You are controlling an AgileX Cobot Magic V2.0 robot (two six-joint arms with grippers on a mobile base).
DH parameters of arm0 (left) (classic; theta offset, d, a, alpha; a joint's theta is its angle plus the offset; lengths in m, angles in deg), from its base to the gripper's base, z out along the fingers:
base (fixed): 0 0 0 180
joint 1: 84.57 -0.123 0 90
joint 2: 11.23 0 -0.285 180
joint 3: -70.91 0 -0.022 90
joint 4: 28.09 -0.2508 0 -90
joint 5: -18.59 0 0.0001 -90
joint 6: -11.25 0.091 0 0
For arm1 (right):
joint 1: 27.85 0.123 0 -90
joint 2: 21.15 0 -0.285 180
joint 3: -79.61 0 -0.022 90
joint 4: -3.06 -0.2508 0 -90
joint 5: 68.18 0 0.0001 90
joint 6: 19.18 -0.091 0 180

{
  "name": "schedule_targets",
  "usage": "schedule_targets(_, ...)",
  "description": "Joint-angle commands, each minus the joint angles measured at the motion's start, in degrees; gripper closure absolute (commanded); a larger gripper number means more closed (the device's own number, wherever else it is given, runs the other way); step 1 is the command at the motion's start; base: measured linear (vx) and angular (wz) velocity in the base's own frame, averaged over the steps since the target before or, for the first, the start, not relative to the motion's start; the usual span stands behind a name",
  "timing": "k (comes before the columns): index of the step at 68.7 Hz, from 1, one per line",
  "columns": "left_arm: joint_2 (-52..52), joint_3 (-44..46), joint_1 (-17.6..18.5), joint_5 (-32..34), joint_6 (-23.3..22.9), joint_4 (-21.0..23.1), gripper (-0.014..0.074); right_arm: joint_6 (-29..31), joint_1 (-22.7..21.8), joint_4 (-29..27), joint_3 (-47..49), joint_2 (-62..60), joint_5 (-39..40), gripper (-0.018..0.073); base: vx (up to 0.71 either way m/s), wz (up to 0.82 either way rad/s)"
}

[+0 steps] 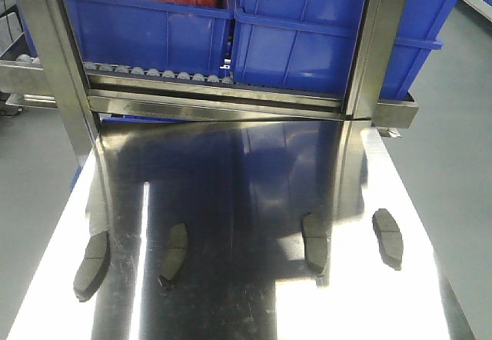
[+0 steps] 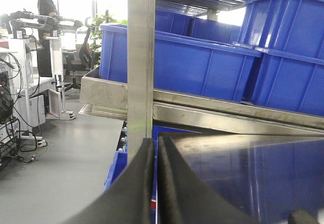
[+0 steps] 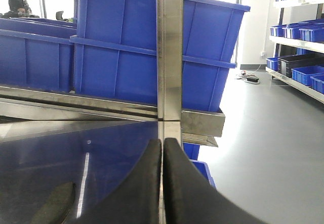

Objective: Move and align brake pads A on conveyor

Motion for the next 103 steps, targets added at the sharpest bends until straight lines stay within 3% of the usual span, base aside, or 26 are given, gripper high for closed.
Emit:
schedule_targets(1, 0.3, 4.4, 0.0, 3.8, -0.3, 0.1, 0.0603, 0.5, -0.4, 0.4, -0.7, -0.8, 4.2, 0.0571, 0.00, 0.00)
schedule_targets(9, 4.8, 8.9, 0.0, 1.2, -0.3, 0.1, 0.0603, 0.5, -0.4, 0.4, -0.7, -0.8, 4.2, 0.0571, 0.00, 0.00)
schedule_targets(31, 25.5, 24.3, 0.0, -17.6, -0.3, 0.2, 0.0603, 0.5, -0.4, 0.4, -0.7, -0.8, 4.2, 0.0571, 0.00, 0.00)
schedule_targets(45, 34.6, 28.9, 0.0, -30.1, -0.3, 0.2, 0.0603, 0.5, -0.4, 0.4, -0.7, -0.8, 4.2, 0.0571, 0.00, 0.00)
schedule_targets(55, 37.9, 29.0, 0.0, -34.7, -0.3, 0.9, 0.0603, 0.5, -0.4, 0.4, -0.7, -0.8, 4.2, 0.0571, 0.00, 0.00)
schedule_targets(86, 38.6, 29.0, 0.0, -37.8, 0.3, 1.6, 0.0582, 0.5, -0.4, 0.4, -0.7, -0.8, 4.2, 0.0571, 0.00, 0.00)
schedule_targets(94, 38.6, 29.1, 0.0, -38.0, 2.5, 1.6, 0.0524, 0.5, -0.4, 0.4, -0.7, -0.8, 4.2, 0.0571, 0.00, 0.00)
schedule_targets(103, 38.6, 29.1, 0.0, -38.3, 2.8, 1.7, 0.0395, 0.5, -0.4, 0.4, -0.7, -0.8, 4.2, 0.0571, 0.00, 0.00)
